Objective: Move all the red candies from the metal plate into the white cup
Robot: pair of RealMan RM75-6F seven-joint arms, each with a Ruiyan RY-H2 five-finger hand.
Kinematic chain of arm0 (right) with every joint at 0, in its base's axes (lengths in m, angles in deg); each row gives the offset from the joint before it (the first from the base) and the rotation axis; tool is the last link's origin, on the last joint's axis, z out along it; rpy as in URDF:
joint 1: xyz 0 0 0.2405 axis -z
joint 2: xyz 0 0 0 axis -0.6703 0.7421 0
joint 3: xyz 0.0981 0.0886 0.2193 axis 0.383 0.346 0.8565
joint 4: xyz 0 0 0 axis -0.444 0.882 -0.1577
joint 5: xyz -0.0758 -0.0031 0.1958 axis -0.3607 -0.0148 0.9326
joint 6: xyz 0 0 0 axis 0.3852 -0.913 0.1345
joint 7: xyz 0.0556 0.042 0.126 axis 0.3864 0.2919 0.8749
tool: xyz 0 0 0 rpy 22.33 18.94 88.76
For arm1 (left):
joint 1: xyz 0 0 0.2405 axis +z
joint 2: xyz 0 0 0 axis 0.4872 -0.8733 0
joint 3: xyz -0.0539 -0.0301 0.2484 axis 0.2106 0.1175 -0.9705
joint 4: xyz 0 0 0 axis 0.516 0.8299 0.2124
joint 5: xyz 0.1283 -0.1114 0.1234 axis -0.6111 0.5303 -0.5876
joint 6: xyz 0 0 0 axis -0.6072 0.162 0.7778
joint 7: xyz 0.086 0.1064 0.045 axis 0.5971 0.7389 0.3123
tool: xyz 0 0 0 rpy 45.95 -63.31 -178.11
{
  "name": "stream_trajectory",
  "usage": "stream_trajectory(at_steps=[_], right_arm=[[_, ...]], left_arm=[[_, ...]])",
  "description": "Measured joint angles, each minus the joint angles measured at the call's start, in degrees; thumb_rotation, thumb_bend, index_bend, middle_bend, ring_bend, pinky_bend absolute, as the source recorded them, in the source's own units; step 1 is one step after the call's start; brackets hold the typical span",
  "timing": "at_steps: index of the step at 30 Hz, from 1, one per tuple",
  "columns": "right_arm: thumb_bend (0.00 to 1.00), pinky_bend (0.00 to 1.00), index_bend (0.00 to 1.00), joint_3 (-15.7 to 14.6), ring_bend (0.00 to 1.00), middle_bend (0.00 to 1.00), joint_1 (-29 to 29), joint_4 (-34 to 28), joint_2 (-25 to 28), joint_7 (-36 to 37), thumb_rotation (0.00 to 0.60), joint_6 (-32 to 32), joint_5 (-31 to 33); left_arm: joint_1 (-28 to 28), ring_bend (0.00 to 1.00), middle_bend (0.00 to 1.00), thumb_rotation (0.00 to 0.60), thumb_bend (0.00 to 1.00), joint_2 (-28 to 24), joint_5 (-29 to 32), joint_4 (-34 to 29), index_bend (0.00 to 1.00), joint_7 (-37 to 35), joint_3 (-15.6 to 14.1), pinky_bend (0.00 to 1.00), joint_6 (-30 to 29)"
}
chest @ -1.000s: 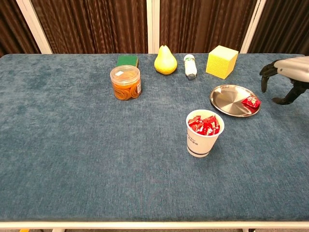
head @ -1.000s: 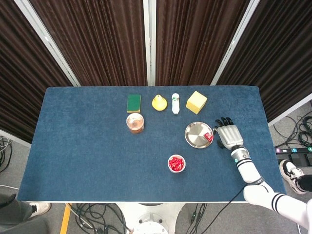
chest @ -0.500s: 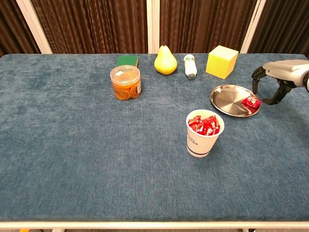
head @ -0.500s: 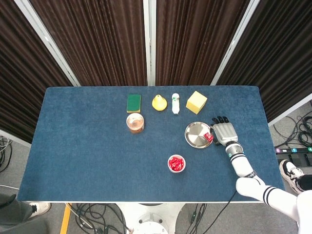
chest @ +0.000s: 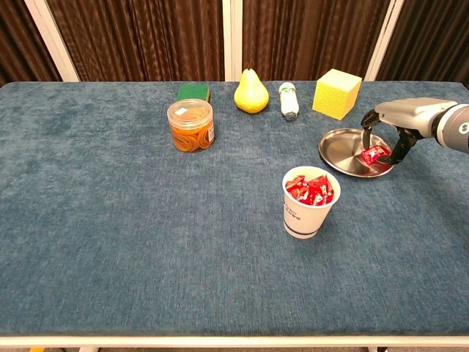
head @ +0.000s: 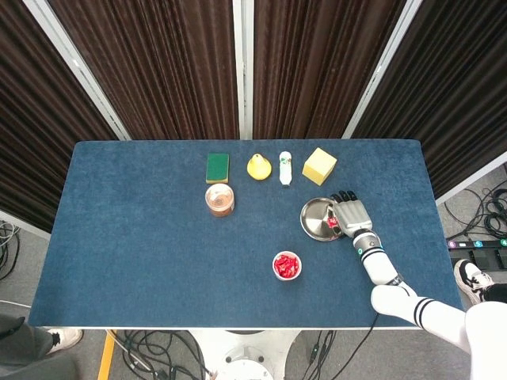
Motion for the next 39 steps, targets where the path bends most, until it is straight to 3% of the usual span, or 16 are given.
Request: stream_trajectory(at_steps=[14,29,35,39], right_arm=[[0.28,0.00,0.43,-0.68,0.00,0.11,0.71,3.28,-1.56,1.68,0.600,-1.37,-1.73],[0.30,0.00,0.56,-0.48,0.00,0.16,0.49,6.55,-4.07,1.98,0.600,-1.33,-3.18],[0.33,0.00,0.59,0.16,0.00,0.17,0.65,4.93,-3.46,2.91,0.600,-2.16,-3.97],[0.33,0.00,0.59,0.82,0.00,0.17,1.28,-0.23,-1.05,5.16,0.600,-4.52,-6.88]], left_arm=[[-0.01,0.08,0.11,0.600,0.07,-0.13,0.00,0.13,0.18,-0.11,0.08,0.15,0.07],[0.10,0.08,0.11,0.600,0.07,-0.12,0.20,0.46,0.18,-0.58,0.09,0.15,0.19],[0.31,0.08,0.11,0.600,0.07,-0.07,0.21,0.62,0.18,-0.83,0.08,0.15,-0.09],[0.31,0.08,0.11,0.600,0.07,-0.20,0.05,0.51,0.18,-0.66,0.10,0.15,-0.20]])
